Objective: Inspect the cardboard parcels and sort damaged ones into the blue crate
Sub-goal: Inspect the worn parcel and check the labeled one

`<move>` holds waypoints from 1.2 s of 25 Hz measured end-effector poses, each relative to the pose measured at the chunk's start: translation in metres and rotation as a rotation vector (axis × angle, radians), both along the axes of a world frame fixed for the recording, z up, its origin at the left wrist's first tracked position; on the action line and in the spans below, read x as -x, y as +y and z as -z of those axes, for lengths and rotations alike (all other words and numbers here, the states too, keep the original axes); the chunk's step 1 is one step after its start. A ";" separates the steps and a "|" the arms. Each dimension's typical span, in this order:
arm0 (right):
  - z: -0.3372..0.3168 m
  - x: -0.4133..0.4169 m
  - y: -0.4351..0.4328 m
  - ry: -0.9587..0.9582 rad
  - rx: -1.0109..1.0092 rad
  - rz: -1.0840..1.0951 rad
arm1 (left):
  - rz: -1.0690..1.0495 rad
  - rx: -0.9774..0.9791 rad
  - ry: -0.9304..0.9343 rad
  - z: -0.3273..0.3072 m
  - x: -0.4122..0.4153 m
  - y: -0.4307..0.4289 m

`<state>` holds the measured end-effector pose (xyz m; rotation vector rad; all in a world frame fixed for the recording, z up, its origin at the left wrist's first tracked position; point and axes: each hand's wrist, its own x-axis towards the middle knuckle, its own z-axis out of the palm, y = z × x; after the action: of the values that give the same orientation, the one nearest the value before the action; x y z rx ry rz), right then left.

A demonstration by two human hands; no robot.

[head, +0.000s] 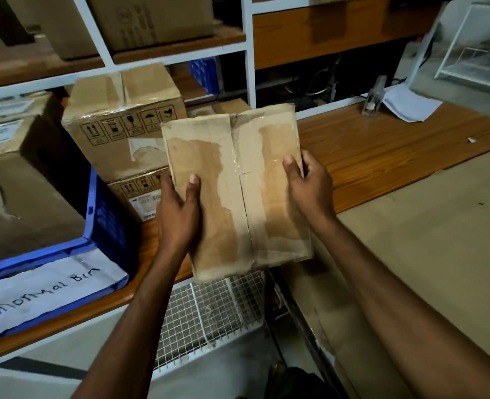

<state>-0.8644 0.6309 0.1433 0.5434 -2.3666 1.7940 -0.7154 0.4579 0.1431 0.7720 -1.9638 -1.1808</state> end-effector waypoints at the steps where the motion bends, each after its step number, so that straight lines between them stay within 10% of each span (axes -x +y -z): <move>1: 0.004 -0.004 0.000 -0.047 0.032 0.022 | -0.009 0.002 0.022 -0.001 0.000 0.001; 15: 0.006 -0.023 -0.009 0.003 -0.227 0.164 | -0.179 0.169 -0.090 0.007 0.003 0.034; 30: 0.023 -0.019 0.035 -0.044 -0.387 -0.179 | 0.005 0.285 -0.236 0.015 -0.020 0.033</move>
<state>-0.8454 0.6656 0.1206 0.7882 -2.7927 1.4188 -0.6955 0.4911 0.1283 0.7836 -2.2656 -0.8156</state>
